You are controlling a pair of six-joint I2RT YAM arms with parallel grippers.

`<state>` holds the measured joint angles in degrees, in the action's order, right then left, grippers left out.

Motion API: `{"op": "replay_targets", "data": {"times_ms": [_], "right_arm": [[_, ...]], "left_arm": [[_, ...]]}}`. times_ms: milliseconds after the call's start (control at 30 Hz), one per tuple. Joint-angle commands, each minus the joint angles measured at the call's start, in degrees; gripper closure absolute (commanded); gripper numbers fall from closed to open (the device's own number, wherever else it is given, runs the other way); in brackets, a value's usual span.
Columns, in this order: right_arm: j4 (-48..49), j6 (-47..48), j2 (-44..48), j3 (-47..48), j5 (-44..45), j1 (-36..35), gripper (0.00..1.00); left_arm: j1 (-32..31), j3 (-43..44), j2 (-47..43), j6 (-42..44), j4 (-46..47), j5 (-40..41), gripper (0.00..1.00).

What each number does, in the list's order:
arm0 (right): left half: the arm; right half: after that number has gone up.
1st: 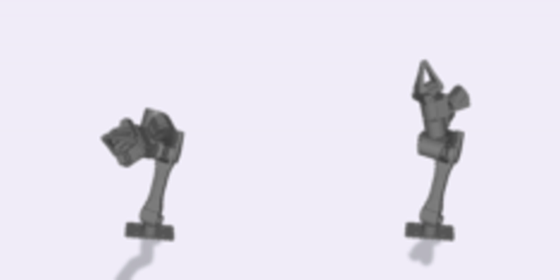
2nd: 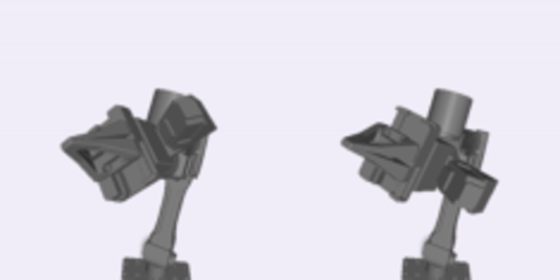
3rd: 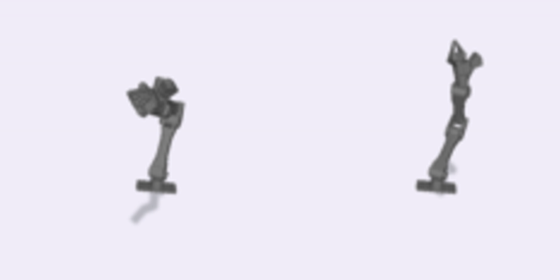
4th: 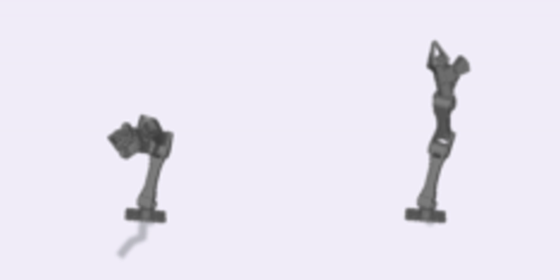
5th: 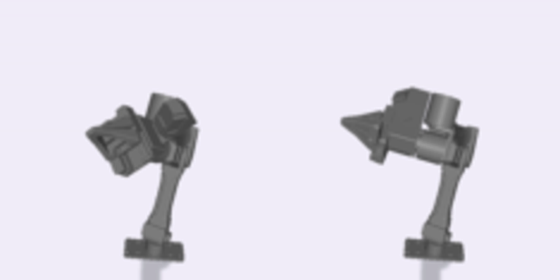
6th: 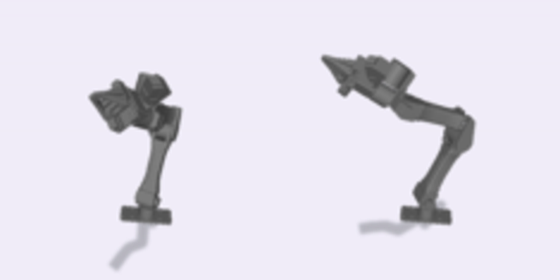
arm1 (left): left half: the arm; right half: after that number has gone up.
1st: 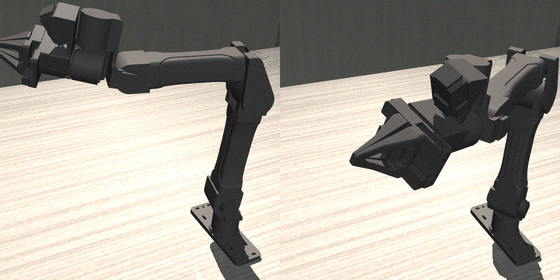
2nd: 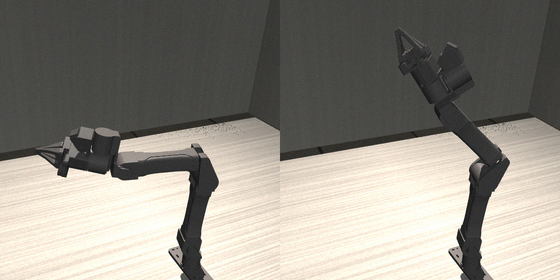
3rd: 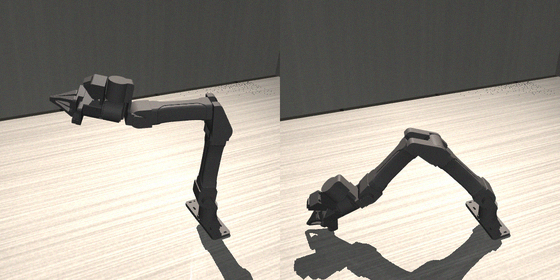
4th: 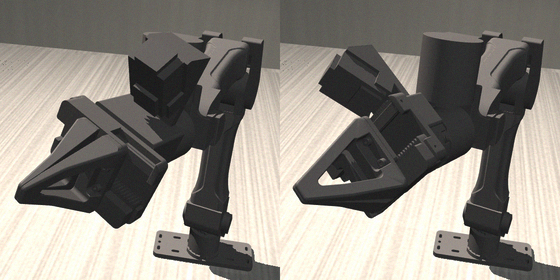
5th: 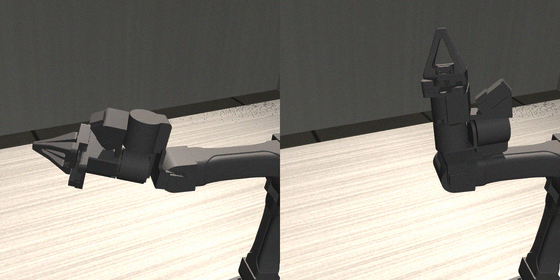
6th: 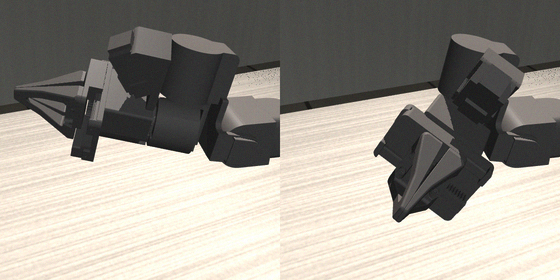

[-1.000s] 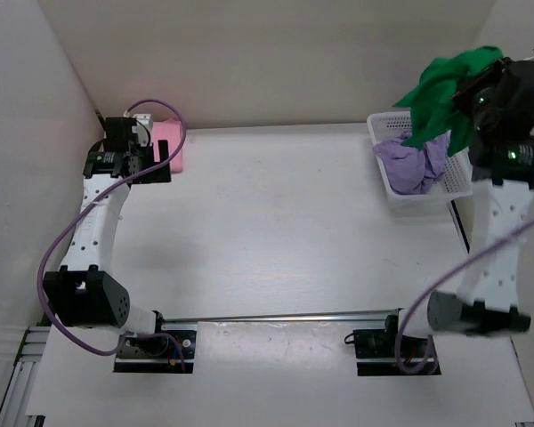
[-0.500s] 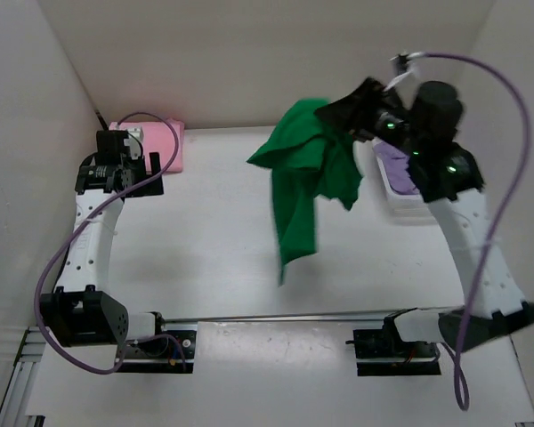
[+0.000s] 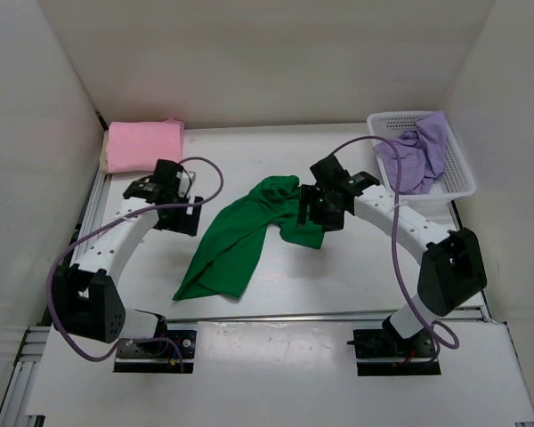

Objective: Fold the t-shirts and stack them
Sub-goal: Move the tshirt to the center of the board

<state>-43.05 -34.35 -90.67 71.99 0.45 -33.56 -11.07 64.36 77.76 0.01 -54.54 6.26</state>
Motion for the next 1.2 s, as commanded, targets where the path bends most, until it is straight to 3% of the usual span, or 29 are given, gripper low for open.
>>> {"op": "replay_targets", "data": {"times_ms": [0, 133, 333, 367, 400, 433, 533, 567, 600, 633, 667, 733, 900, 967, 1067, 1133, 1167], "right_arm": [[4.0, -1.1, 0.8, -0.9, 4.2, 1.2, 0.22], [4.5, -3.7, -5.4, -1.6, 3.5, 3.4, 0.22], [6.3, -5.5, -16.6, 2.4, 1.0, 6.9, 0.22], [6.3, -5.5, -18.1, 3.2, 0.5, 6.9, 0.27], [6.3, -5.5, -20.3, 3.8, 1.0, 6.9, 0.37], [6.3, -5.5, -21.1, 3.8, 1.0, 6.9, 0.45], [7.6, -5.5, -23.8, 4.3, -2.5, 6.9, 0.63], [7.6, -6.0, -23.8, 4.3, -3.4, 7.5, 0.71], [8.1, -6.0, -24.3, 3.3, -3.4, 7.5, 0.91], [8.2, -6.5, -23.5, 2.5, -3.4, 7.5, 1.0], [9.5, -7.3, -21.3, 1.2, -3.4, 7.5, 1.0], [11.1, -8.0, -17.7, -4.2, -3.4, 8.7, 1.0], [10.9, -7.4, 0.4, -15.7, 0.4, 12.3, 1.0], [8.6, -5.7, 8.3, -20.5, 4.0, 13.8, 1.0], [8.0, -3.3, 15.6, -26.3, 1.9, 17.2, 1.0], [9.2, -2.1, 17.7, -28.2, -2.5, 17.8, 1.0], [9.2, -1.6, 18.3, -28.7, -3.7, 17.8, 1.0]], "left_arm": [[-6.1, -2.9, 1.9, 0.0, 1.1, 0.4, 0.0], [-10.6, -10.3, 8.1, 0.0, 5.4, 12.0, 0.0], [-11.1, -14.7, 12.5, 0.0, 6.0, 5.8, 0.02], [-11.1, -15.4, 13.2, 0.0, 6.9, 5.8, 0.06], [-11.1, -15.4, 13.9, 0.0, 6.9, 5.8, 0.26], [-11.1, -15.4, 13.9, 0.0, 6.9, 5.8, 0.35], [-11.1, -14.9, 14.5, 0.0, 5.3, 0.9, 0.48], [-10.5, -14.3, 14.5, 0.0, 4.5, -2.4, 0.57], [-9.7, -13.6, 14.5, 0.0, 3.8, -4.0, 0.66], [-9.1, -13.6, 14.0, 0.0, 3.1, -5.0, 0.78], [-7.8, -13.6, 13.4, 0.0, 2.6, -5.6, 0.9], [-6.6, -13.0, 12.7, 0.0, 2.6, -3.9, 0.9], [1.4, -9.8, 10.8, 0.0, 5.7, 12.2, 0.9], [3.7, -4.8, 10.8, 0.0, 7.3, 15.8, 0.9], [6.0, 6.4, 15.5, 0.0, 7.3, 17.8, 0.9], [6.6, 11.4, 17.4, 0.0, 7.3, 18.4, 0.75], [7.2, 15.7, 18.4, 0.0, 7.3, 19.2, 0.54]]}}
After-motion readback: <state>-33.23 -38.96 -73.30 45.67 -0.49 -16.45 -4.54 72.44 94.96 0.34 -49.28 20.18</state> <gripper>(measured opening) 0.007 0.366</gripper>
